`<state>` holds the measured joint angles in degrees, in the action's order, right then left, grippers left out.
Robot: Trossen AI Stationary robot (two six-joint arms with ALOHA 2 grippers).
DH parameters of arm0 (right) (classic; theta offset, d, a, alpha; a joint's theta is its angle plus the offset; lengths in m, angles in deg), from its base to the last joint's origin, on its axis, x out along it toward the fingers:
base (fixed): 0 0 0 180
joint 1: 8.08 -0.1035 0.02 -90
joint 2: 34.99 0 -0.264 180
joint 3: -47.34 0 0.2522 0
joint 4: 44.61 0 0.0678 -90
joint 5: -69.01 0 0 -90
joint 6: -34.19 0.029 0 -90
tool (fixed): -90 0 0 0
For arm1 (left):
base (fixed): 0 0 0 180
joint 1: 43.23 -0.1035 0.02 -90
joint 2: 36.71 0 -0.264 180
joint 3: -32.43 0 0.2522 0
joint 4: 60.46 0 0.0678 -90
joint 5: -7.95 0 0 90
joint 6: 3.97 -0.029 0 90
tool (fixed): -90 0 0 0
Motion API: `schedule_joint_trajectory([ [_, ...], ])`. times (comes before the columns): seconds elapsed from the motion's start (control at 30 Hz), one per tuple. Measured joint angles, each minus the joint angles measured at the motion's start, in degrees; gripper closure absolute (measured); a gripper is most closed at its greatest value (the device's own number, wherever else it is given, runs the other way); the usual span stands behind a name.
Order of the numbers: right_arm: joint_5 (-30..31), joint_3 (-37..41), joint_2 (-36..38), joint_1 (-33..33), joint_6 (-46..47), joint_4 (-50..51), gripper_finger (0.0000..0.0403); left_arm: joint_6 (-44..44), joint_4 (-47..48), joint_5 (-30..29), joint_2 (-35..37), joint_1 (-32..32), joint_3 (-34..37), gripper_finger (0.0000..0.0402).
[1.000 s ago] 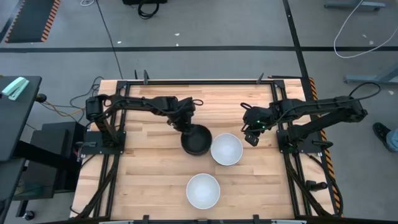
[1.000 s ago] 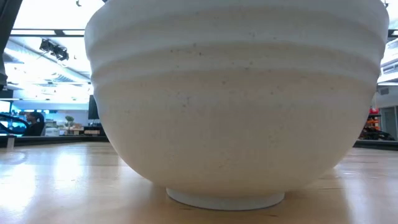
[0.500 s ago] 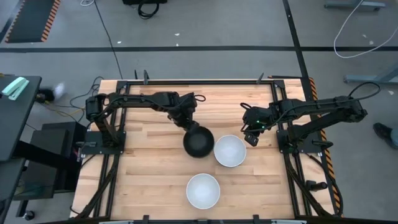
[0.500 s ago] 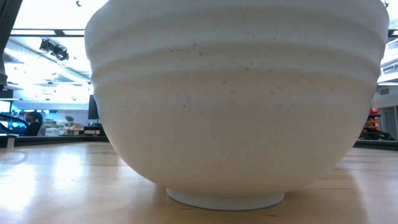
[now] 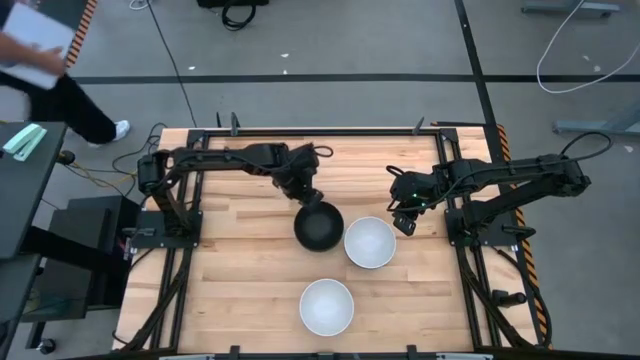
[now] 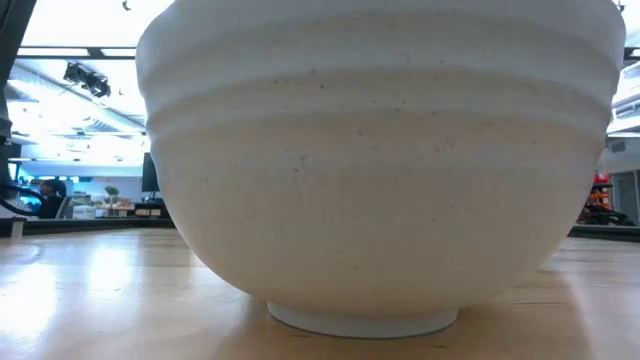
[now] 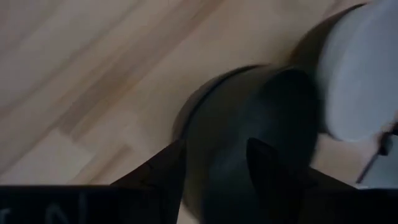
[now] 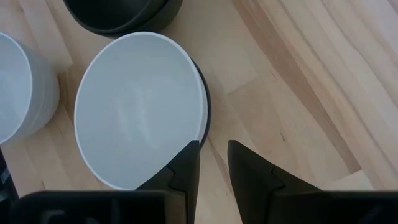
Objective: Nest bowls inside each other
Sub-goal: Stack the top black bowl on top of the bottom black bowl
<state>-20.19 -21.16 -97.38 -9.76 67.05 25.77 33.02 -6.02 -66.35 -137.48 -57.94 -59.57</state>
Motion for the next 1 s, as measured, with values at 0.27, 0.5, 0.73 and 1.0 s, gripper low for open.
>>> schedule_joint_trajectory([
  [0.27, -0.2, 0.0, 0.0, 0.0, 0.6, 0.1, 0.0312, -2.0, 9.4, -1.5, 0.1, -0.5, -5.5, 0.023],
  [0.5, -0.1, 0.0, 0.0, 0.0, -0.3, 0.1, 0.0312, -1.4, 6.7, -1.2, 0.1, 3.8, -5.8, 0.0278],
  [0.73, 0.5, 0.0, 0.0, 0.0, -0.3, 0.0, 0.0312, -1.2, 6.2, -2.8, -0.1, 5.6, -5.8, 0.0368],
  [1.0, 0.6, 0.0, 0.0, 0.0, 0.0, 0.0, 0.0312, -1.6, 6.3, -3.0, -2.4, 5.6, -5.7, 0.0378],
])
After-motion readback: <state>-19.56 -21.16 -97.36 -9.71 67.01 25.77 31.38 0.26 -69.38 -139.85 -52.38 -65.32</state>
